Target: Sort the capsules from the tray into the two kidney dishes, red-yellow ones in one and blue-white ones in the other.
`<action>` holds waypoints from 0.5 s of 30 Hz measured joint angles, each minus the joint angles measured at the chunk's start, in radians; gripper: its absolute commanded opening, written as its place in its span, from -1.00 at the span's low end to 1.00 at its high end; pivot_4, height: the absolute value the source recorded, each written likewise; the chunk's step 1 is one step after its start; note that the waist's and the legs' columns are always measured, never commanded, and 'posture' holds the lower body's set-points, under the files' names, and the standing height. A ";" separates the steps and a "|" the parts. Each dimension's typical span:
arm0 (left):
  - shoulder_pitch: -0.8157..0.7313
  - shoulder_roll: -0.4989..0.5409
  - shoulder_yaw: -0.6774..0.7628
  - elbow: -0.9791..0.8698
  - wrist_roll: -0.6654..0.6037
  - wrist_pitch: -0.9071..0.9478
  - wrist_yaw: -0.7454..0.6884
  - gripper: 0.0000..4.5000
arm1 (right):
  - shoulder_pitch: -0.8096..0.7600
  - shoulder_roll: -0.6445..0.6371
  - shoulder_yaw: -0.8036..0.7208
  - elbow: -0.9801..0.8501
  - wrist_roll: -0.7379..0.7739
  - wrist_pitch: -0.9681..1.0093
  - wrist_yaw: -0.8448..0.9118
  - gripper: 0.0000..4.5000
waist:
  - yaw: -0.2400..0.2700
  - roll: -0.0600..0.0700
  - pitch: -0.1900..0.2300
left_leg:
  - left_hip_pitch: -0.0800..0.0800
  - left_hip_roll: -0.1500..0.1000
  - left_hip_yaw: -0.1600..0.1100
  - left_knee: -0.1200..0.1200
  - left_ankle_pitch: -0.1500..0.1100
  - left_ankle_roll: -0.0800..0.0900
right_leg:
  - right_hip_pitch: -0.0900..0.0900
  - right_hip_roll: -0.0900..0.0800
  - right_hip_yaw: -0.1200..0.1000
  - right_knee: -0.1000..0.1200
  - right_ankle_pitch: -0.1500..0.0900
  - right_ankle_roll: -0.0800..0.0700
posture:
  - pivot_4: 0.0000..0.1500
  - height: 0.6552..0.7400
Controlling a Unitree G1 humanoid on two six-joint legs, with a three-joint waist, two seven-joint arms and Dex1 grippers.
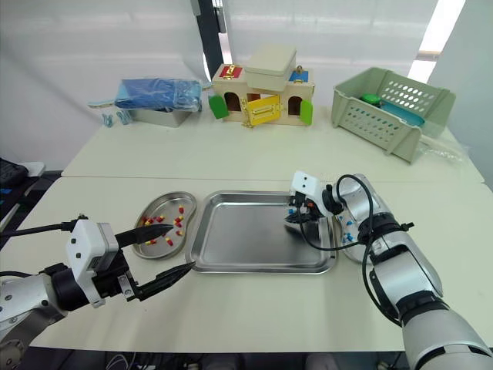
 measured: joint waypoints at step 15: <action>-0.009 0.017 0.000 -0.007 0.001 0.005 0.002 1.00 | -0.009 0.009 -0.033 0.073 -0.039 -0.046 -0.014 0.05 | -0.008 0.000 0.000 | 0.000 0.000 0.000 0.000 0.000 0.000 | 0.000 0.000 0.000 0.000 0.000 0.000 | 1.00 1.00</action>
